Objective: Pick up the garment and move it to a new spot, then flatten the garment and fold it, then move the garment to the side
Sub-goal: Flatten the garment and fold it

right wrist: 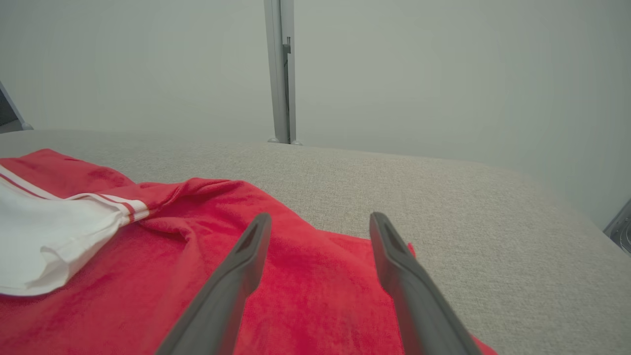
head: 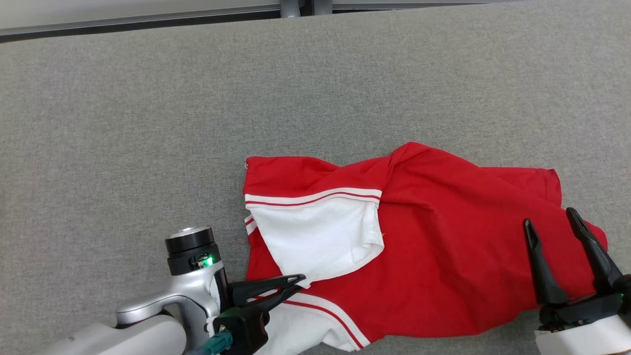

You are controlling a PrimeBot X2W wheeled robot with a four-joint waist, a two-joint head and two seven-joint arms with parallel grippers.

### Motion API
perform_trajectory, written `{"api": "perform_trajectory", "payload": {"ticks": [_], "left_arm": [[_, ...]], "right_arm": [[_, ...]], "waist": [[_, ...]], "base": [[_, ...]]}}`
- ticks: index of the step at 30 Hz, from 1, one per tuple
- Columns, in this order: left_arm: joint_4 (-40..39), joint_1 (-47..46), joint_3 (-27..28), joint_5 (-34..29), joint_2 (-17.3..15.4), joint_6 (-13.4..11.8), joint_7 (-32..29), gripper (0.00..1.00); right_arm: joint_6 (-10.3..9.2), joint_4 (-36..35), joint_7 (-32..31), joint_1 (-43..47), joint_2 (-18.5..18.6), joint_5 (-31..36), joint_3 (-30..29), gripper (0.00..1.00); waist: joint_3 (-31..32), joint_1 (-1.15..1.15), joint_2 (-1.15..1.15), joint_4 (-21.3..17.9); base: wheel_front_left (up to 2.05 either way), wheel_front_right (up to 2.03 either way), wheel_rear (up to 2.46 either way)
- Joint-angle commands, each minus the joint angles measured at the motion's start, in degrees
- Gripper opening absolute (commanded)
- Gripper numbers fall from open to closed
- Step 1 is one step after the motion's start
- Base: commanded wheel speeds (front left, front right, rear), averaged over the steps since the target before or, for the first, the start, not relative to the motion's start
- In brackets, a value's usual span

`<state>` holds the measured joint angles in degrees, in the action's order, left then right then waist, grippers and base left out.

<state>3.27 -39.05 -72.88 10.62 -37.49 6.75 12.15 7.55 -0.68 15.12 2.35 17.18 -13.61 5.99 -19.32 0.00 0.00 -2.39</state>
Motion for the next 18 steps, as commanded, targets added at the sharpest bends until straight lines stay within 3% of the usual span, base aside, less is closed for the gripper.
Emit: {"api": "perform_trajectory", "payload": {"ticks": [1, 5, 8, 13, 18], "left_arm": [[-0.8, 0.5, 0.8, 0.8, -0.6, -0.2, 0.5, 0.00], [-3.6, 0.6, 3.3, 3.2, -2.3, -1.6, 1.3, 0.00], [-5.0, 0.7, 4.8, 4.4, -3.9, -2.7, 1.6, 0.00], [-6.4, 0.0, 6.0, 4.9, -6.1, -3.6, 1.2, 0.00], [-7.4, -0.7, 6.5, 4.9, -6.1, -4.4, 1.4, 0.00]], "right_arm": [[-0.13, 0.3, 0.0, 0.2, 0.4, -0.3, -0.1, 1.00], [-0.13, 1.8, 0.0, -1.2, 0.8, -6.4, 1.5, 1.00], [-0.13, 2.0, -3.6, -3.1, 5.6, -14.0, 5.1, 1.00], [-0.11, -1.3, -19.7, -7.5, 15.4, -25.7, 4.7, 1.00], [-0.08, -0.7, -37.0, -10.9, 20.1, -33.7, 0.4, 1.00]], "waist": [[0.0, 0.00, 0.00, 0.1], [-0.1, 0.00, 0.00, 0.3], [-0.4, 0.00, 0.00, 0.1], [-1.3, 0.00, 0.00, -0.1], [-1.9, 0.00, 0.00, 0.7]], "base": [[0.00, 0.00, 0.00], [0.00, 0.00, 0.00], [0.00, 0.00, 0.00], [0.00, 0.00, 0.00], [0.00, 0.00, 0.00]]}}
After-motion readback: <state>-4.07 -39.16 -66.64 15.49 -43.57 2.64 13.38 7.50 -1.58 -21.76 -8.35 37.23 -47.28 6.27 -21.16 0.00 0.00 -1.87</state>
